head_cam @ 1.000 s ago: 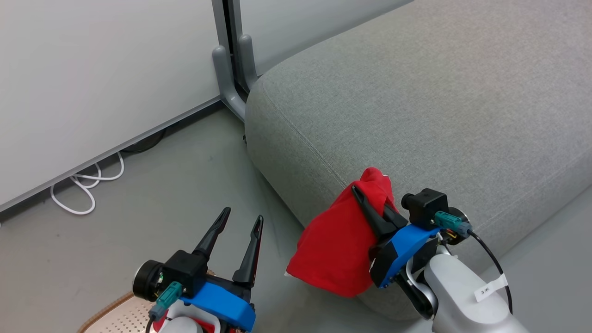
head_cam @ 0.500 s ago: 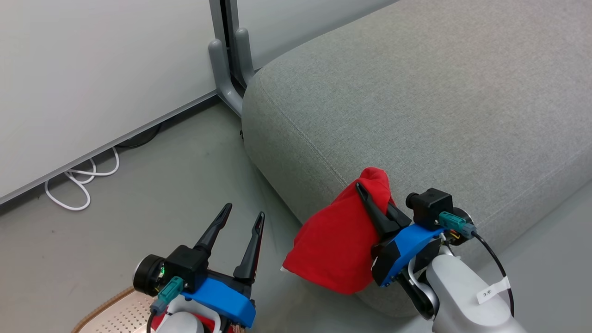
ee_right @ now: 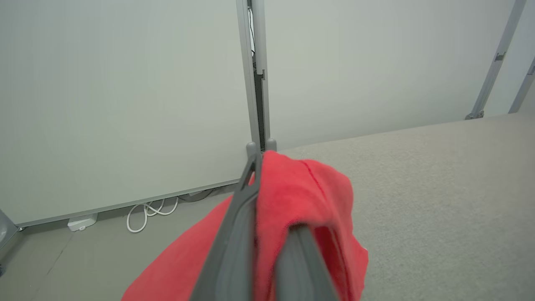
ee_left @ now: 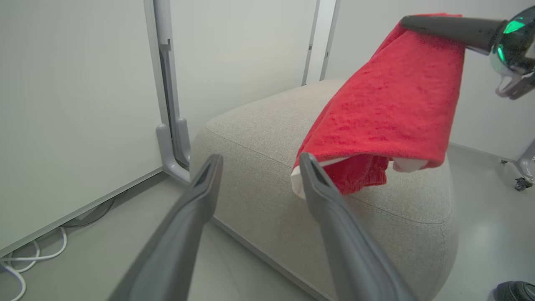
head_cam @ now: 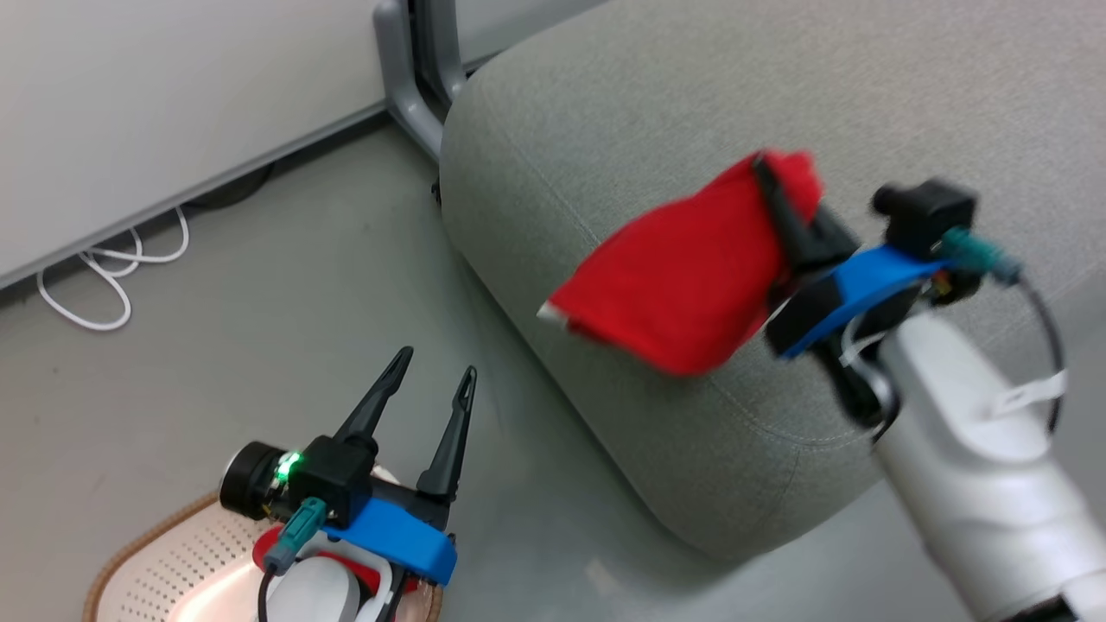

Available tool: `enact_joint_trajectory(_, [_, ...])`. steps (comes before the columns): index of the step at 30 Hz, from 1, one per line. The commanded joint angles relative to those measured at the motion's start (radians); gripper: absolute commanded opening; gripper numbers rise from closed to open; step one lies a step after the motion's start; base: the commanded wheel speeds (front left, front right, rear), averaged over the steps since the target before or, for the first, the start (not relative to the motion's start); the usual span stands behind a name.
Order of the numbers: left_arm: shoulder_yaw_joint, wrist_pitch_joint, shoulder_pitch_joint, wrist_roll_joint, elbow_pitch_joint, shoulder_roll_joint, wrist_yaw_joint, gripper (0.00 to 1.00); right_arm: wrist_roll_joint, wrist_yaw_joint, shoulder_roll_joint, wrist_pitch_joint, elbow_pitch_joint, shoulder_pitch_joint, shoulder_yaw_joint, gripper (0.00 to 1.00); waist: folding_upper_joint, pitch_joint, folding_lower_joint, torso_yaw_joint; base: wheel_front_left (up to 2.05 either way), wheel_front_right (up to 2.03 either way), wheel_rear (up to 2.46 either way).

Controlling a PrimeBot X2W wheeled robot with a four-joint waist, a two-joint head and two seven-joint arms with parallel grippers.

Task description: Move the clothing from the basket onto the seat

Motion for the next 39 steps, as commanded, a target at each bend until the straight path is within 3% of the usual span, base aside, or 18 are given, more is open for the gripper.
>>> enact_joint_trajectory(1, [-0.012,-0.005,-0.028,0.007,-0.008,0.013,-0.008,1.0,0.006,0.0,-0.031,-0.003,0.003,-0.052,-0.017,0.0,-0.0001,0.049,0.0,0.023,0.0,0.0,0.0])
enact_joint_trajectory(15, [-0.054,0.001,-0.19,0.059,-0.118,0.1,-0.006,1.0,-0.049,0.0,-0.294,-0.014,-0.014,-0.283,-0.31,0.0,-0.0001,0.337,0.0,0.134,0.0,0.0,0.0])
enact_joint_trajectory(24, [-0.043,0.036,-0.199,0.071,-0.233,0.176,-0.001,1.0,-0.129,0.0,-0.246,-0.016,0.018,-0.218,-0.503,0.0,-0.0001,0.454,0.0,0.138,0.0,0.0,0.0])
enact_joint_trajectory(32, [-0.046,0.051,-0.182,0.066,-0.275,0.197,0.008,1.0,-0.181,0.0,-0.176,-0.016,0.084,-0.178,-0.549,0.0,-0.0001,0.467,0.0,0.14,0.0,0.0,0.0])
enact_joint_trajectory(39, [-0.05,0.056,-0.187,0.058,-0.273,0.2,0.012,1.0,-0.198,0.0,-0.166,-0.016,0.098,-0.178,-0.555,0.0,-0.0001,0.461,0.0,0.136,0.0,0.0,0.0])
